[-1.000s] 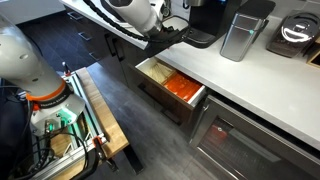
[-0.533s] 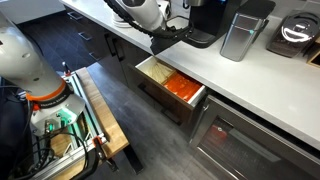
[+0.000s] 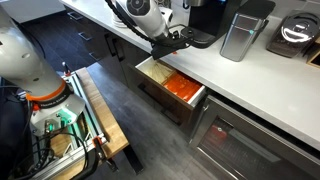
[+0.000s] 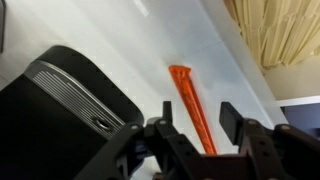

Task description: Open the topmost drawer then remove one orange packet and put it on the counter

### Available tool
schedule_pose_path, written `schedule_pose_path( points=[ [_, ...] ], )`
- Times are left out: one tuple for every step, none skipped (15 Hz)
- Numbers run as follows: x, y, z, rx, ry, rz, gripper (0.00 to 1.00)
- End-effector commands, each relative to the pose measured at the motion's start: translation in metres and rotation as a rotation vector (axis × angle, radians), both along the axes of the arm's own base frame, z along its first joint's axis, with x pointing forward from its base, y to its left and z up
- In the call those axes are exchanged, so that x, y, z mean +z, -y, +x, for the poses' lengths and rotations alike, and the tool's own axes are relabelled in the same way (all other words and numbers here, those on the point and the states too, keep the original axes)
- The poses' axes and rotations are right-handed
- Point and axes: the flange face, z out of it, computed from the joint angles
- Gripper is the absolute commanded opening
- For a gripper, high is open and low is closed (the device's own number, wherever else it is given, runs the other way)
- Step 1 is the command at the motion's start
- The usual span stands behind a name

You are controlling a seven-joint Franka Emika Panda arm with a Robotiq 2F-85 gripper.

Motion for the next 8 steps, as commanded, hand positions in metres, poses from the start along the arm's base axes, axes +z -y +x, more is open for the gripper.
schedule_pose_path(
  points=[
    [0.016,0.022,-0.026,-0.116,0.007,0.083,0.85],
    [0.019,0.028,-0.034,-0.156,-0.005,0.113,0.93],
    [0.023,0.035,-0.041,-0.203,-0.015,0.137,0.99],
    [0.025,0.040,-0.049,-0.247,-0.034,0.167,1.00],
    [0.029,0.047,-0.055,-0.302,-0.053,0.190,1.00],
    [0.032,0.051,-0.062,-0.345,-0.076,0.220,1.00],
    [0.034,0.057,-0.069,-0.387,-0.097,0.255,1.00],
    [0.037,0.061,-0.075,-0.425,-0.120,0.291,1.00]
  ],
)
